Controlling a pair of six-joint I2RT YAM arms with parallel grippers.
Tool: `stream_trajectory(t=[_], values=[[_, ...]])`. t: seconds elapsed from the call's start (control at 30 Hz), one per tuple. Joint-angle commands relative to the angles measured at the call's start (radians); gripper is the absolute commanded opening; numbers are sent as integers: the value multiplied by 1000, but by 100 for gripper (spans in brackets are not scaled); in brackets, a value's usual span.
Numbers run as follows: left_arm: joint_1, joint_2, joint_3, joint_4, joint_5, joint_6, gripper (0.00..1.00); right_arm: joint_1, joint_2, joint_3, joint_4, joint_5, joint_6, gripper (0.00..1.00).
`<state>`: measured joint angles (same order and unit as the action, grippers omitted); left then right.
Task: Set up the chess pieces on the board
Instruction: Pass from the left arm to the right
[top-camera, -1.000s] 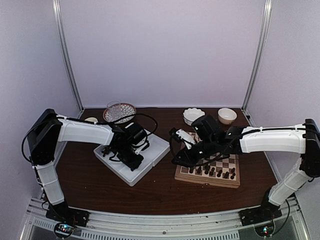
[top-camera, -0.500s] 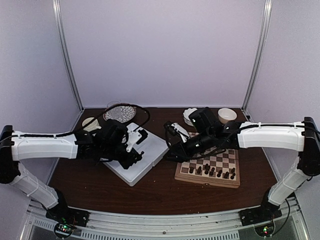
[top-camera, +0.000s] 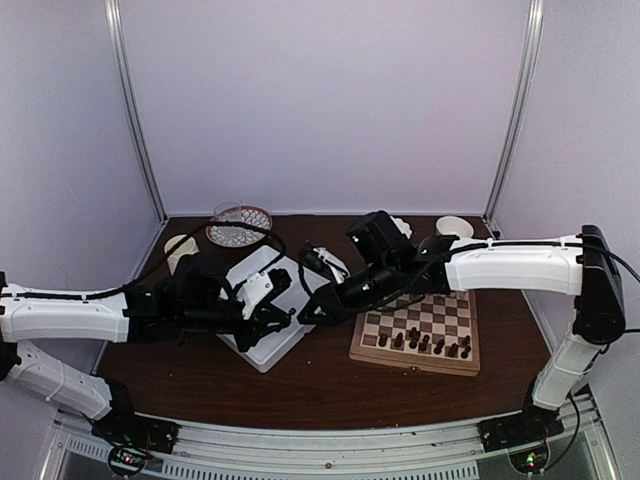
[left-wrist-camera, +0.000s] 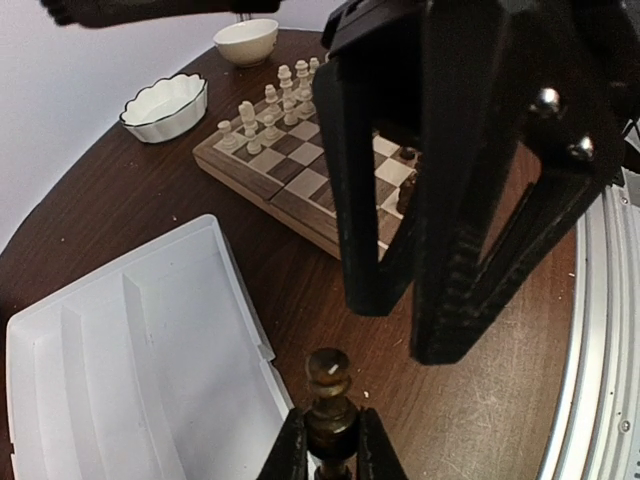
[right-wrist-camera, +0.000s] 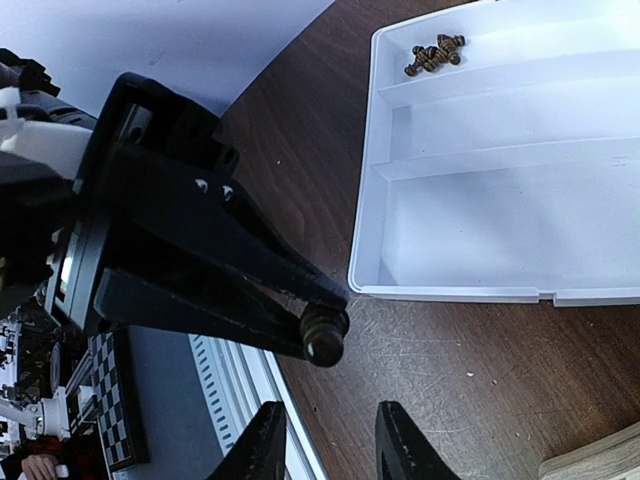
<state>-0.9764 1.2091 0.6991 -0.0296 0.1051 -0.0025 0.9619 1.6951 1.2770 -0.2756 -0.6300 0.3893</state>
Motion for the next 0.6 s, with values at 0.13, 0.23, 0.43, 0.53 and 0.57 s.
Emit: stream_trajectory(t=[0.13, 0.23, 0.43, 0.53, 0.57], values=[[-15, 50, 16, 71, 42, 36, 0, 5, 27, 39, -15, -6, 20, 34], [-20, 56, 22, 65, 42, 42, 0, 5, 37, 41, -6, -17, 23, 33], [-26, 62, 25, 65, 52, 47, 0, 5, 53, 49, -11, -18, 23, 32], [-28, 70, 29, 61, 53, 48, 0, 5, 61, 52, -9, -27, 26, 30], [-29, 73, 30, 60, 52, 48, 0, 5, 62, 53, -9, -27, 26, 29]])
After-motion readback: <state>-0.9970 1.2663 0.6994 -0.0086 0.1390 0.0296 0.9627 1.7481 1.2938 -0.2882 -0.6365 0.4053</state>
